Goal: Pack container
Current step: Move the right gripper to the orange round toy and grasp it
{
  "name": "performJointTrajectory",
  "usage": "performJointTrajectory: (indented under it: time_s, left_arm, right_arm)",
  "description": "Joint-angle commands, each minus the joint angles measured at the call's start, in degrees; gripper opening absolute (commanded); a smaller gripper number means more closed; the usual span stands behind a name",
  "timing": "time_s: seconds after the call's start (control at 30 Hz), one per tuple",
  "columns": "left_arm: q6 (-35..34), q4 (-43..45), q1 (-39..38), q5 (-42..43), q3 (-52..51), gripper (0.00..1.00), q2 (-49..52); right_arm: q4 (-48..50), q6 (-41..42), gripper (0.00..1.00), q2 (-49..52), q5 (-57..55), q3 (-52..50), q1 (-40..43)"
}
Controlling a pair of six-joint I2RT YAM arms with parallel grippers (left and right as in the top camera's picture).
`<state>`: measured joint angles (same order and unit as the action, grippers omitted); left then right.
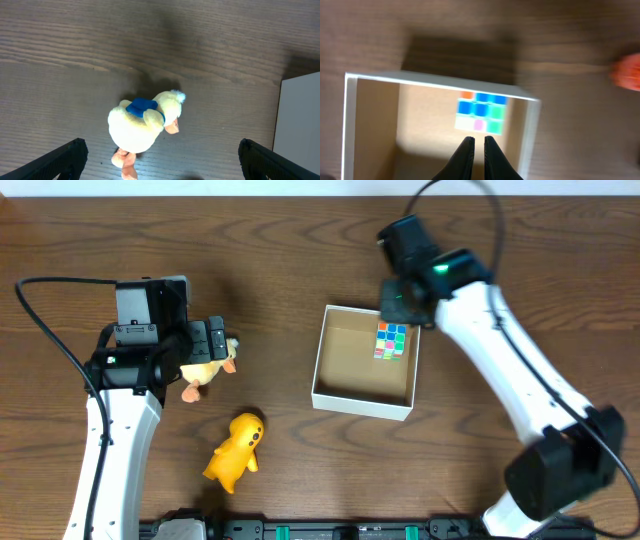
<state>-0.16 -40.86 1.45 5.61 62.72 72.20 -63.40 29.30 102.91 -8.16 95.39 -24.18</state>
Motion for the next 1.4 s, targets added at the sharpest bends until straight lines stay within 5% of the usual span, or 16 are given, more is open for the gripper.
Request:
performJointTrajectory:
  time_s: [0.0, 0.53, 0.87, 1.13, 1.37]
  left_arm:
    - [0.37, 0.0, 0.24, -0.48, 1.38, 0.98, -0.33]
    - [0.35, -0.02, 0.24, -0.46, 1.38, 0.98, -0.33]
    - [0.37, -0.37, 0.24, -0.46, 1.38, 0.98, -0.33]
    - [0.35, -0.46, 0.24, -0.48, 1.38, 0.98, -0.33]
    - [0.35, -0.46, 0.24, -0.48, 1.38, 0.98, -0.33]
  right_arm:
    - [-2.01, 2.19, 0.11, -0.07, -2.89, -0.26, 3.76]
    - [5.4, 4.0, 0.13, 2.21, 1.6, -16.04, 5.05]
    - [17.25, -4.76, 0.18, 2.21, 9.94, -16.09, 5.05]
    - [15.78, -1.79, 0.29, 1.79, 3.06, -15.67, 6.19]
    - [9.07, -1.55, 0.56, 0.37, 4.02, -8.81, 14.56]
